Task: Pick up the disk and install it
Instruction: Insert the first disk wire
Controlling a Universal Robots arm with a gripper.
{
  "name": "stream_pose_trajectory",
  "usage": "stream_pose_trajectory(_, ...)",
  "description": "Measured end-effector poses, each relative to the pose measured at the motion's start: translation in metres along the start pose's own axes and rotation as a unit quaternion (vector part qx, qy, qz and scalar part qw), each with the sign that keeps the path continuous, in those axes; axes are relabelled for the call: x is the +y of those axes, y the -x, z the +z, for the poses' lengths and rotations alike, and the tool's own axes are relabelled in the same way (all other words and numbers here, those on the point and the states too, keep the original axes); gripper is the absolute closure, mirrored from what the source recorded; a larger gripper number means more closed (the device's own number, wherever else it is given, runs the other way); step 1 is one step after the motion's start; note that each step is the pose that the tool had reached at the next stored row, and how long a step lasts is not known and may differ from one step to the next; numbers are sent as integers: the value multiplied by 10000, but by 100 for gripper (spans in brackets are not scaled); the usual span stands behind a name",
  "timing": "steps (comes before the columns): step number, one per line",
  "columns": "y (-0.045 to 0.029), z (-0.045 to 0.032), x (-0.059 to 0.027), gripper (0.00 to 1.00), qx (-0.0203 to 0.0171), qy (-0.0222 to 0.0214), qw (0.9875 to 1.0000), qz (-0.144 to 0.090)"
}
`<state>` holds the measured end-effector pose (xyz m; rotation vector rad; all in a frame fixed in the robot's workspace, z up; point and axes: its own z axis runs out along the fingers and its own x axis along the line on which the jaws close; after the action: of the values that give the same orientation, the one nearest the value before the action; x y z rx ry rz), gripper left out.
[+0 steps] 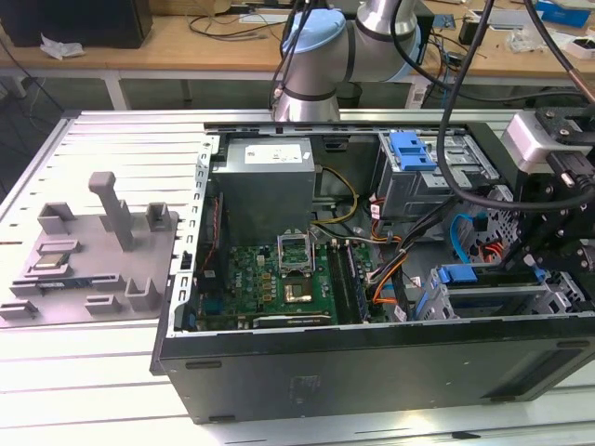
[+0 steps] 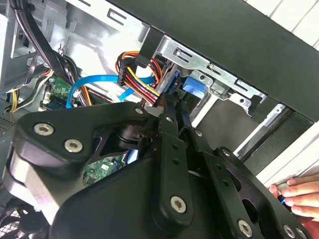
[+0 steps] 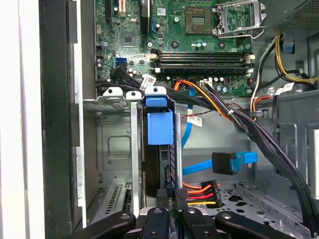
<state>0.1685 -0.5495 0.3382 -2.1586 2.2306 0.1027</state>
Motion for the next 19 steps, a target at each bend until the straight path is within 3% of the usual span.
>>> stream_pose_trajectory(19,-1,12,0,84,0,-1,10000,0)
